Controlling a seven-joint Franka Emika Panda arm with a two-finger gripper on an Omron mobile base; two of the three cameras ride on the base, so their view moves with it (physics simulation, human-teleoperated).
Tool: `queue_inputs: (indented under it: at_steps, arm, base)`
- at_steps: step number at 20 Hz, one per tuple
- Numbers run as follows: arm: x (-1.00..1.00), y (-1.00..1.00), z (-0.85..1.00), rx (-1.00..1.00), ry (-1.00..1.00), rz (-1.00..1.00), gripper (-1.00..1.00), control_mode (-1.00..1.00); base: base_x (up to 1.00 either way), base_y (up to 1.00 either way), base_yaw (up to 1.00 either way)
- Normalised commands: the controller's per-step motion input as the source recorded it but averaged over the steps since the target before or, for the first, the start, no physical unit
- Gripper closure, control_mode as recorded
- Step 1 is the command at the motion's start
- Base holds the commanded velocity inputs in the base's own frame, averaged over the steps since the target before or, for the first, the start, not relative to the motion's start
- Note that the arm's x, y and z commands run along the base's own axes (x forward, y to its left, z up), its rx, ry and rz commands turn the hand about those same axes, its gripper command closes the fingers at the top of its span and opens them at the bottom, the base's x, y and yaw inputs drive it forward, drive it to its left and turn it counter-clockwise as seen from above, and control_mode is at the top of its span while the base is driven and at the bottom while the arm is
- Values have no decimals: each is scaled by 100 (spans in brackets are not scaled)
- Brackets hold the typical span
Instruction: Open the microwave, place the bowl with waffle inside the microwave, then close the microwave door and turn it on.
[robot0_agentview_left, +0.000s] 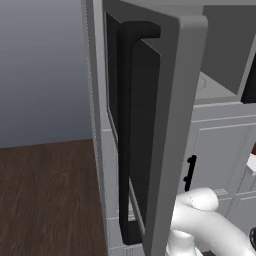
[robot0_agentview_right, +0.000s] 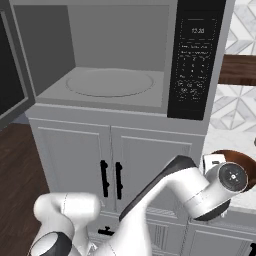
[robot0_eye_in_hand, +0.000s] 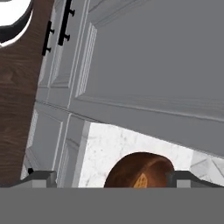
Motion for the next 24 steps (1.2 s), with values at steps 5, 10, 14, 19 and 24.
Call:
queue_inputs:
  at_steps: [5,10,14,19,24]
  arm:
    - [20,-67,-17,11,0,-3,-100,-100]
    - [24,-60,-2,15,0,-5,-100,-100]
    - [34,-27,-20,4,2,-6,-100,-100]
    - [36,-15,-36,0,3,-5,-100,-100]
    - [32,-6,-36,0,0,-3,-100,-100]
  base:
    - [0,0,0]
    - [0,0,0]
    - [0,0,0]
    - [0,0,0]
    - [0,0,0]
